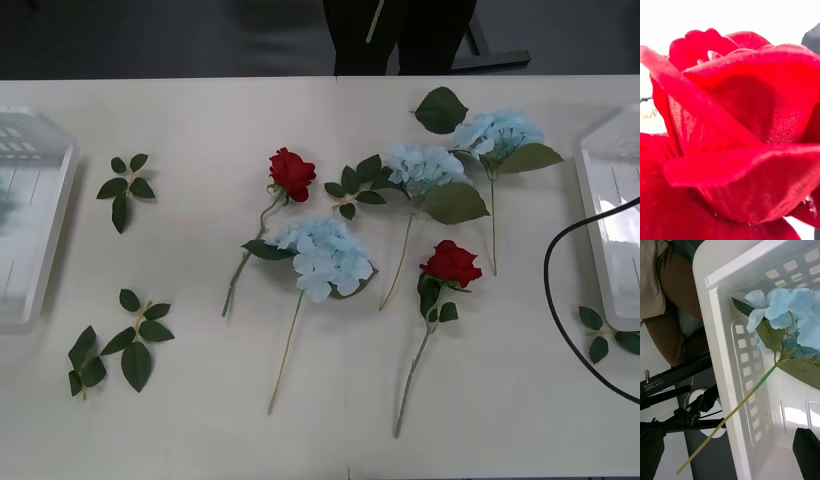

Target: Place the red flowers into the right box and the blue flowers into the left box. If a person shows an open palm, hand one flower to the person first, then continue sorting.

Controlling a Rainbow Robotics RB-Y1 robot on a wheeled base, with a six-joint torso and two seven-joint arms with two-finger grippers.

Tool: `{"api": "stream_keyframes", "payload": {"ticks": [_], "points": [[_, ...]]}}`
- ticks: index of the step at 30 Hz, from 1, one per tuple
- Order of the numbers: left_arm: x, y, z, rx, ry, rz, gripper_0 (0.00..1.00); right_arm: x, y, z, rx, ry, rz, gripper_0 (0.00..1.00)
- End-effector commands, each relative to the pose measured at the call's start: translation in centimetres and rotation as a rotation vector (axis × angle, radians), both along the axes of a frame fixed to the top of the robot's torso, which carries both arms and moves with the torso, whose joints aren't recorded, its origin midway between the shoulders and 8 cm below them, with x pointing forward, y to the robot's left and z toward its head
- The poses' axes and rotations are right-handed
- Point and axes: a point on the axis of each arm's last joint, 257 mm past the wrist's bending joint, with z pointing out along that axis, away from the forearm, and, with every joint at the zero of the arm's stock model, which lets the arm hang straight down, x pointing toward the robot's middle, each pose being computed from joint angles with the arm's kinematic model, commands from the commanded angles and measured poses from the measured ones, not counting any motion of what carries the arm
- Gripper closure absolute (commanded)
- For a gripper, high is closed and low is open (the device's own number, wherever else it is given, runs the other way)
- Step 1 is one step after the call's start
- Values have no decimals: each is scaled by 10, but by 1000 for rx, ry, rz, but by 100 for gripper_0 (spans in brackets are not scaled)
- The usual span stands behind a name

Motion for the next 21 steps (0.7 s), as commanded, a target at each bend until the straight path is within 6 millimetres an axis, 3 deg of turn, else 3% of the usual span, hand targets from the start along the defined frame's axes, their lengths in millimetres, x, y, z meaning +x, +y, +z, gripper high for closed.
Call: {"api": "stream_keyframes", "payload": {"ticks": [1,12,14,15,18,21], "points": [[17,-11,21,-8,-56,-17,0,-31,30,56,56,-109,63,100],[17,-11,21,-8,-56,-17,0,-35,41,53,67,-98,91,99],[17,-11,21,-8,-56,-17,0,-34,41,53,68,-98,90,65],[17,-11,21,-8,-56,-17,0,-34,41,53,68,-98,90,55],[17,-11,21,-8,-56,-17,0,-34,41,53,72,-96,92,40],[17,-11,21,-8,-56,-17,0,-36,42,54,76,-96,99,32]]}}
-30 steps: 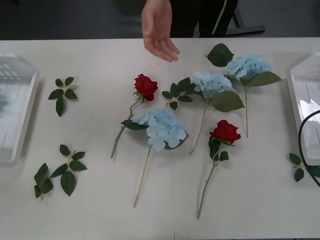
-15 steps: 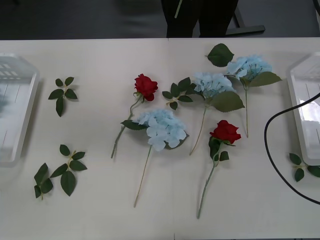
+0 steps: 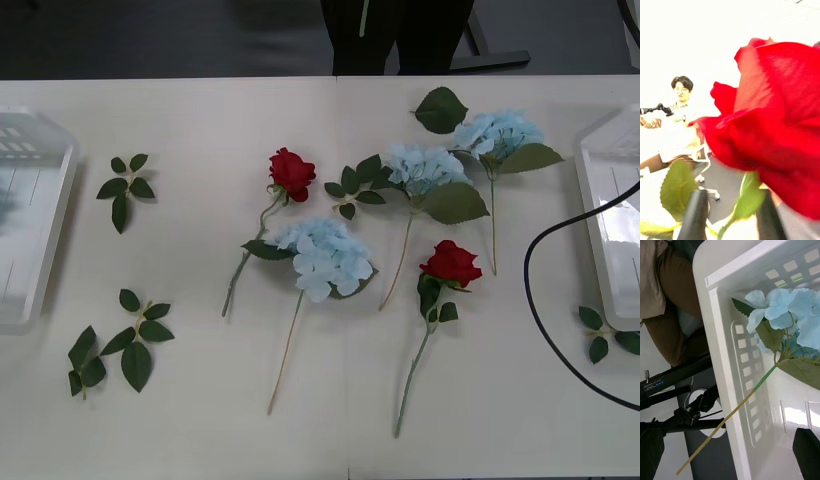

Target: Place the red flowers into the right box and the blue flowers into the left box. If a person shows an open palm, hand one flower to the person first, then continue sorting.

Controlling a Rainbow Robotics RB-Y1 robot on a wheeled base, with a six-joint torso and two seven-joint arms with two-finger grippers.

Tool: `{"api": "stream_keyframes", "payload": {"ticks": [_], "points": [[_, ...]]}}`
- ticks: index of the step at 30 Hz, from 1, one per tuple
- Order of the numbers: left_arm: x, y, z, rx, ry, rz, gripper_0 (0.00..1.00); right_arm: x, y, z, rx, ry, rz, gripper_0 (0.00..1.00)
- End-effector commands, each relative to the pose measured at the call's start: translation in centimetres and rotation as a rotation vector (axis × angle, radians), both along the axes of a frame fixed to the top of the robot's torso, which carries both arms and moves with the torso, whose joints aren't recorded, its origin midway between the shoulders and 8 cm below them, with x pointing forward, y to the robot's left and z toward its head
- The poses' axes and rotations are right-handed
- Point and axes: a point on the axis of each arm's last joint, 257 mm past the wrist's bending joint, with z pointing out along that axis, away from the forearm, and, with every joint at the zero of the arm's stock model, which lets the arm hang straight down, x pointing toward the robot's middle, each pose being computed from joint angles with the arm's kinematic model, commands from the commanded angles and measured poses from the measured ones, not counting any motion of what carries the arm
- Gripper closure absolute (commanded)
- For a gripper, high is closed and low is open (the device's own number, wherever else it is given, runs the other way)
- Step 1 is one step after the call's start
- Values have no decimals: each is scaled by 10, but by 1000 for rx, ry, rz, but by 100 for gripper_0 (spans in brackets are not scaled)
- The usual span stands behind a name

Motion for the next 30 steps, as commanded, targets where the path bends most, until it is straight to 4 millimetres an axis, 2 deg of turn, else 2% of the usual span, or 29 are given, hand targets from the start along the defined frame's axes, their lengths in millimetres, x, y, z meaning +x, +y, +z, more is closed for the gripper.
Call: {"api": "stream_keyframes", "payload": {"ticks": [1,5,9,11,16,20,23,25,29,30], "points": [[16,-11,21,-7,-56,-17,0,-28,22,46,31,-81,62,30],[16,-11,21,-7,-56,-17,0,-27,23,39,29,-66,69,22],[16,-11,21,-7,-56,-17,0,-23,25,28,18,-48,68,21],[16,-11,21,-7,-56,-17,0,-19,29,13,-14,-22,73,21],[16,-11,21,-7,-56,-17,0,-6,40,-41,-116,135,88,21],[16,-11,21,-7,-56,-17,0,9,32,-106,-264,310,47,21],[16,-11,21,-7,-56,-17,0,18,10,-160,-392,459,-6,21],[16,-11,21,-7,-56,-17,0,19,-4,-184,-445,535,-33,21],[16,-11,21,-7,-56,-17,0,22,-56,-251,-597,754,-155,21],[16,-11,21,-7,-56,-17,0,23,-65,-259,-622,776,-177,21]]}}
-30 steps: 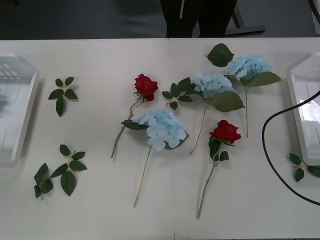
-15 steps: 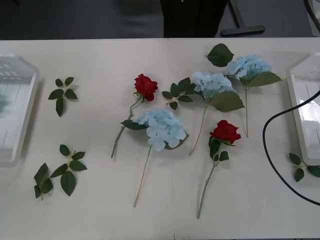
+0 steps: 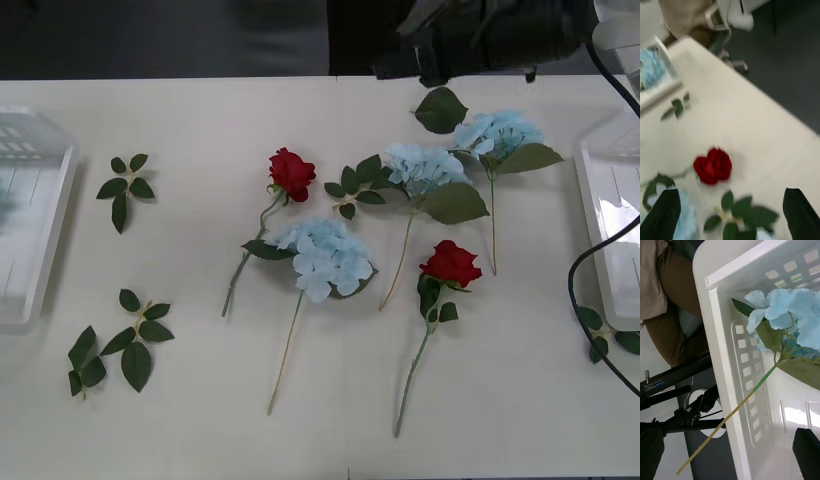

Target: Place the red flowers into the right box and the blue flowers into the left box. If a person shows an open palm, hand one flower to the person first, then continue sorting.

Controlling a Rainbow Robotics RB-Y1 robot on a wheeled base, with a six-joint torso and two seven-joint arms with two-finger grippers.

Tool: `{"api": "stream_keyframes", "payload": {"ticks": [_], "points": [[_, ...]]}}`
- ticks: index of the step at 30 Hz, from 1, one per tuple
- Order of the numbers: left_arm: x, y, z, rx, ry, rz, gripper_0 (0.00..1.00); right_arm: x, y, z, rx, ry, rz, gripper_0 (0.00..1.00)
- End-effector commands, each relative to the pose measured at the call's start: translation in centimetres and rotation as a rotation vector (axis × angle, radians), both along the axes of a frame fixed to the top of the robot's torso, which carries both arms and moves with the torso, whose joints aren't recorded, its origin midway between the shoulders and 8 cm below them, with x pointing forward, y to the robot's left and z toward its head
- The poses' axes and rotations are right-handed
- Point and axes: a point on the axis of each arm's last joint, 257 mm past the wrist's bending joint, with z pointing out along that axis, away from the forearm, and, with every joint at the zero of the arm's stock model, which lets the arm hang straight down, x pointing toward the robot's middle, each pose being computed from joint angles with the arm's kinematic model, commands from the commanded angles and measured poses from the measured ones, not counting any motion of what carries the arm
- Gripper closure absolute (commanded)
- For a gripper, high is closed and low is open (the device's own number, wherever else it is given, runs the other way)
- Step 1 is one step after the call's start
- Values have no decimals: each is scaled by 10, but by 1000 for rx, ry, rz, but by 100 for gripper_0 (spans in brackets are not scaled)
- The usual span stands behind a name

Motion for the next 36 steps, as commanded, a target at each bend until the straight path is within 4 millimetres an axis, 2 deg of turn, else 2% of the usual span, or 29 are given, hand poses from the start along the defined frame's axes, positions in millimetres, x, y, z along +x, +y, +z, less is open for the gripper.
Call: {"api": "stream_keyframes", "payload": {"ticks": [1,2,3,6,10,12,15,16,17,20,24,26,27,32,34,35,36], "points": [[16,-10,21,-7,-56,-17,0,9,-63,-25,-178,110,-147,21],[16,-10,21,-7,-56,-17,0,10,-81,-40,-247,136,-183,21],[16,-10,21,-7,-56,-17,0,10,-89,-45,-277,146,-200,21],[16,-10,21,-7,-56,-17,0,6,-129,-74,-418,211,-286,21],[16,-10,21,-7,-56,-17,0,6,-162,-94,-488,252,-374,21],[16,-10,21,-7,-56,-17,0,4,-188,-115,-562,271,-426,21],[16,-10,21,-7,-56,-17,0,6,-217,-136,-620,278,-485,21],[16,-10,21,-7,-56,-17,0,6,-222,-139,-626,280,-494,21],[13,-15,5,-22,-29,-20,0,8,-231,-145,-632,287,-518,21],[16,-24,11,-32,-28,-37,0,8,-252,-159,-639,310,-567,21],[11,-43,26,-30,1,-47,0,5,-264,-178,-637,343,-602,21],[9,-62,30,-64,11,-62,0,3,-267,-188,-636,360,-615,21],[8,-67,29,-71,16,-70,0,3,-268,-190,-634,364,-621,21],[14,-123,25,-176,-3,-121,0,0,-260,-213,-609,400,-632,21],[16,-130,22,-192,-11,-122,0,0,-259,-216,-605,405,-634,21],[24,-158,15,-248,-42,-140,0,2,-250,-222,-586,407,-636,21],[29,-175,11,-278,-60,-149,0,2,-245,-225,-570,415,-649,21]]}}
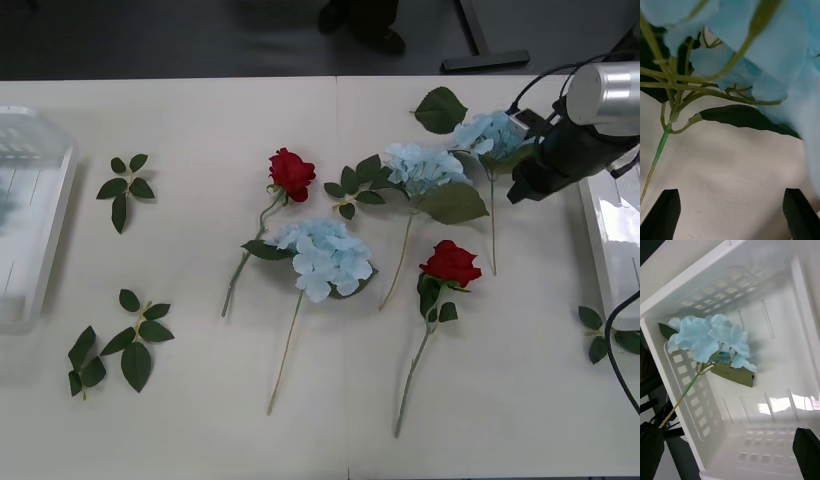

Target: Place the red flowers into the right box and the blue flowers into the left box. If a person shows an open palm, hand one flower to the person first, then continue sorting.

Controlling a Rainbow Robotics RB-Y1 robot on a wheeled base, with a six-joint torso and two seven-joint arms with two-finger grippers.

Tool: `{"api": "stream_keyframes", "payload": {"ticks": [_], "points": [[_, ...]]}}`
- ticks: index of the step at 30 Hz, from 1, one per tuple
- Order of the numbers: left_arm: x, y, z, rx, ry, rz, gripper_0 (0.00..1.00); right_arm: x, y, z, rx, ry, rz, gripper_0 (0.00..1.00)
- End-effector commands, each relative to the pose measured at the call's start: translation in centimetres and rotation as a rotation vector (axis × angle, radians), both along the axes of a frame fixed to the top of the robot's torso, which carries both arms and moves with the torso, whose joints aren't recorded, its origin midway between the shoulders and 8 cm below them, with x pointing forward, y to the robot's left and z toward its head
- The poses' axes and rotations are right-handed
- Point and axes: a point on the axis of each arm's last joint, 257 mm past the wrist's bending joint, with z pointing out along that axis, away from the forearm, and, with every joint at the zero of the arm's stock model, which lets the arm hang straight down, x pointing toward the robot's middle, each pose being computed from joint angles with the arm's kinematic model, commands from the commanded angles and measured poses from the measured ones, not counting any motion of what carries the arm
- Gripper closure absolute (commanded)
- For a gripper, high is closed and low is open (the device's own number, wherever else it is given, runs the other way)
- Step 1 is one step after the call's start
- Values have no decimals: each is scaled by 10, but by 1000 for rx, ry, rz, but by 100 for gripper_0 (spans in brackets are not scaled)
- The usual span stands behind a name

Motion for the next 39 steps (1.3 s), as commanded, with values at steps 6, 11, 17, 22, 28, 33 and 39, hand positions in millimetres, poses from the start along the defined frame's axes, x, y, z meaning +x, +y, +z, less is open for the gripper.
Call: {"api": "stream_keyframes", "payload": {"ticks": [6,11,17,22,28,33,39], "points": [[44,-150,-2,-392,-174,-25,0,9,55,-20,116,-20,-89,21],[60,-224,-15,-528,-167,-114,0,13,81,-24,168,-31,-121,21],[88,-297,-24,-588,-167,-212,0,20,93,-28,182,-58,-126,20],[104,-341,-34,-625,-174,-263,0,20,95,-31,194,-60,-143,55],[112,-380,-55,-616,-145,-311,0,22,94,-35,203,-68,-161,100],[111,-409,-81,-588,-96,-349,0,21,89,-30,232,-61,-186,100],[112,-435,-107,-563,-68,-383,0,30,57,22,254,-84,-155,100]]}}
